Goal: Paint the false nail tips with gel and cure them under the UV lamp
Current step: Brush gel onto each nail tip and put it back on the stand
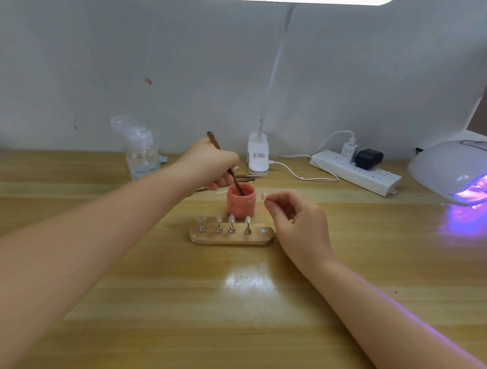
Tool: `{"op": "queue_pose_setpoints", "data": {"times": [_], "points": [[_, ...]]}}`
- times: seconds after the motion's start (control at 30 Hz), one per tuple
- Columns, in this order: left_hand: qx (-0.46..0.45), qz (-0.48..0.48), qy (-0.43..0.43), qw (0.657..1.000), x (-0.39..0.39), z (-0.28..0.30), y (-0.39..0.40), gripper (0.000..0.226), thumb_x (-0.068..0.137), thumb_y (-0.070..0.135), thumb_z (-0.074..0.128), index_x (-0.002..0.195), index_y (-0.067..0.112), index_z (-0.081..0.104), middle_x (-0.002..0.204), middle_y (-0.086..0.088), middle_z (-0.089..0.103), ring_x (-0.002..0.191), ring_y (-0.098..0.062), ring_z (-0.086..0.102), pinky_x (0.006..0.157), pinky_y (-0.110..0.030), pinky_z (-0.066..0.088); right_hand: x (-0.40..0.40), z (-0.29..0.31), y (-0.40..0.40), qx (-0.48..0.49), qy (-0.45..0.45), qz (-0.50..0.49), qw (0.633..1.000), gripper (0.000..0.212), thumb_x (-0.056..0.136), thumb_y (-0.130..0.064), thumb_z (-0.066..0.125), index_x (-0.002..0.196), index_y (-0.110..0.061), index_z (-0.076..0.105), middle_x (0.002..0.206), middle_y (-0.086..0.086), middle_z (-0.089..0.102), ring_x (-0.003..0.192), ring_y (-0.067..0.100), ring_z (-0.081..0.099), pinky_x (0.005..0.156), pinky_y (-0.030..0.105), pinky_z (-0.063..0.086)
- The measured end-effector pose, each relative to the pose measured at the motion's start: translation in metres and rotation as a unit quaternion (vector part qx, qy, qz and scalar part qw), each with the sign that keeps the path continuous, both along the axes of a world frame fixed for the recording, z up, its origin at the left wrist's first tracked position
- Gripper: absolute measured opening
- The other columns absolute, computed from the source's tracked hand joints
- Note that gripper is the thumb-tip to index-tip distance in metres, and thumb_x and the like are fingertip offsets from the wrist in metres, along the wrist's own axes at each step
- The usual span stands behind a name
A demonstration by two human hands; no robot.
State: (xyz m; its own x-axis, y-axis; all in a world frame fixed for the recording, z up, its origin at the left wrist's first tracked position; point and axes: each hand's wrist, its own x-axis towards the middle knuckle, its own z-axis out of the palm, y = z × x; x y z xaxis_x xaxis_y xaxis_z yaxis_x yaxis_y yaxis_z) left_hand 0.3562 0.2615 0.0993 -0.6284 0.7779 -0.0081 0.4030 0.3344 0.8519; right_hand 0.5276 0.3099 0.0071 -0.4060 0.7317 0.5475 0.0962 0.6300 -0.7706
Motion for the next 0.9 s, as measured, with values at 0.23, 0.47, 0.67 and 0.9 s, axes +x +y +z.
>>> {"op": "queue_pose_setpoints", "data": {"times": [0.23, 0.47, 0.67, 0.9], "points": [[0.096, 0.074, -0.252, 0.960, -0.027, -0.004, -0.031, 0.017, 0.086, 0.010, 0.046, 0.079, 0.007, 0.061, 0.045, 0.001, 0.055, 0.035, -0.007, 0.044, 0.035, -0.012, 0.034, 0.001, 0.002, -0.001, -0.001, -0.013, 0.002, 1.000, 0.010, 0.088, -0.011, 0.069, 0.088, -0.021, 0.071, 0.082, -0.011, 0.071, 0.076, 0.009, 0.063, 0.068, 0.015, 0.045], [0.113, 0.089, -0.277, 0.950, -0.035, -0.013, -0.049, 0.016, 0.089, 0.008, 0.048, 0.081, 0.006, 0.061, 0.047, 0.001, 0.056, 0.043, -0.008, 0.045, 0.036, -0.012, 0.035, 0.001, 0.003, -0.002, -0.010, -0.006, 0.012, 1.000, 0.011, 0.086, -0.011, 0.070, 0.087, -0.022, 0.071, 0.081, -0.008, 0.071, 0.076, 0.014, 0.064, 0.074, 0.033, 0.052], [0.139, 0.051, -0.322, 0.935, -0.027, -0.019, -0.051, 0.015, 0.088, 0.007, 0.052, 0.081, 0.004, 0.064, 0.052, -0.001, 0.060, 0.041, -0.007, 0.050, 0.037, -0.014, 0.040, 0.001, 0.004, -0.003, -0.007, -0.006, 0.016, 1.000, 0.022, 0.086, -0.011, 0.070, 0.082, -0.033, 0.067, 0.078, -0.013, 0.070, 0.075, 0.014, 0.064, 0.073, 0.035, 0.052], [0.217, 0.099, -0.229, 0.944, -0.022, -0.033, -0.055, 0.017, 0.089, 0.010, 0.054, 0.080, 0.005, 0.068, 0.056, -0.002, 0.065, 0.043, -0.007, 0.054, 0.039, -0.016, 0.042, 0.001, 0.005, -0.003, -0.024, -0.007, 0.026, 0.999, 0.011, 0.087, -0.011, 0.069, 0.087, -0.022, 0.070, 0.080, -0.005, 0.071, 0.078, 0.017, 0.065, 0.076, 0.042, 0.052]]}}
